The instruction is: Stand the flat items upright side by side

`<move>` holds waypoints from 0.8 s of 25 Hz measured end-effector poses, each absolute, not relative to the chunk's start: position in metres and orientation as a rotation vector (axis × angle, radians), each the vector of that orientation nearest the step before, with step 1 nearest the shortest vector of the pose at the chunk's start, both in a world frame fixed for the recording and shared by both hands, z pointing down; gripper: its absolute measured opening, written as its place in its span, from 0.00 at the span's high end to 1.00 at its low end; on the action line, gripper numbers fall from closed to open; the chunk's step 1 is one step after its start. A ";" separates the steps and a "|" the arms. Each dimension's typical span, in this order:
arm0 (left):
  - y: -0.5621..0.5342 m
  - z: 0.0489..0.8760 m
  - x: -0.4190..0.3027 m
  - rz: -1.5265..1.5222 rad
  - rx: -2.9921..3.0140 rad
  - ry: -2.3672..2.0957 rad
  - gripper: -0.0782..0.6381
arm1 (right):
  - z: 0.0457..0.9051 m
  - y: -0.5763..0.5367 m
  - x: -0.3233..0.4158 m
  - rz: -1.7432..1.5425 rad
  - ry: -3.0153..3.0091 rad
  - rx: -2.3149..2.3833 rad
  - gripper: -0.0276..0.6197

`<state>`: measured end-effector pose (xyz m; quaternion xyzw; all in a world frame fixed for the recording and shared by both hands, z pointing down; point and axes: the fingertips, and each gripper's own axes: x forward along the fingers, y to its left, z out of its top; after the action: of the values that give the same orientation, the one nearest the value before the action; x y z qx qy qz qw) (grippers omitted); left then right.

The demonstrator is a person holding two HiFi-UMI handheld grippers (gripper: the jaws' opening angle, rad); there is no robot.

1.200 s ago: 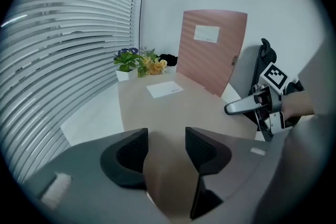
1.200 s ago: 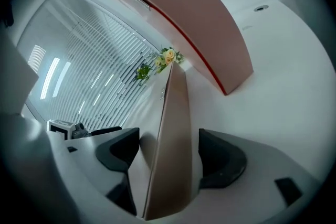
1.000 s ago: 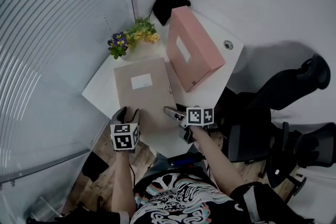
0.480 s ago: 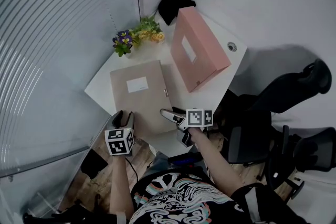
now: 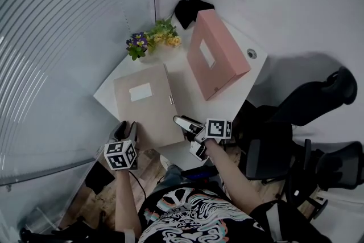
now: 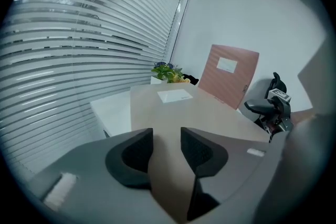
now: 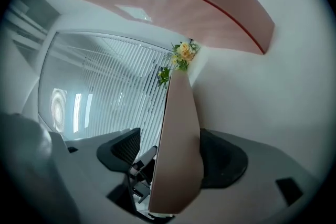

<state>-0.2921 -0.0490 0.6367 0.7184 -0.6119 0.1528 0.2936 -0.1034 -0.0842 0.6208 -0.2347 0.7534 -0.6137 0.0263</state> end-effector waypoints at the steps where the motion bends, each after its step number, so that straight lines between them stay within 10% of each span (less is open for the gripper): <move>1: -0.049 0.637 -0.294 0.400 1.912 -1.635 0.66 | 0.617 -0.084 -0.105 -1.885 2.330 -0.711 0.43; 20: -0.047 0.630 -0.314 0.229 1.884 -1.678 0.68 | 0.573 -0.096 -0.107 -1.840 2.055 -0.496 0.49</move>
<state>-0.3135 -0.0474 0.6296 0.7095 -0.6319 0.0864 0.2995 -0.1071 -0.0964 0.5726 -0.1744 0.7228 -0.6471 0.1686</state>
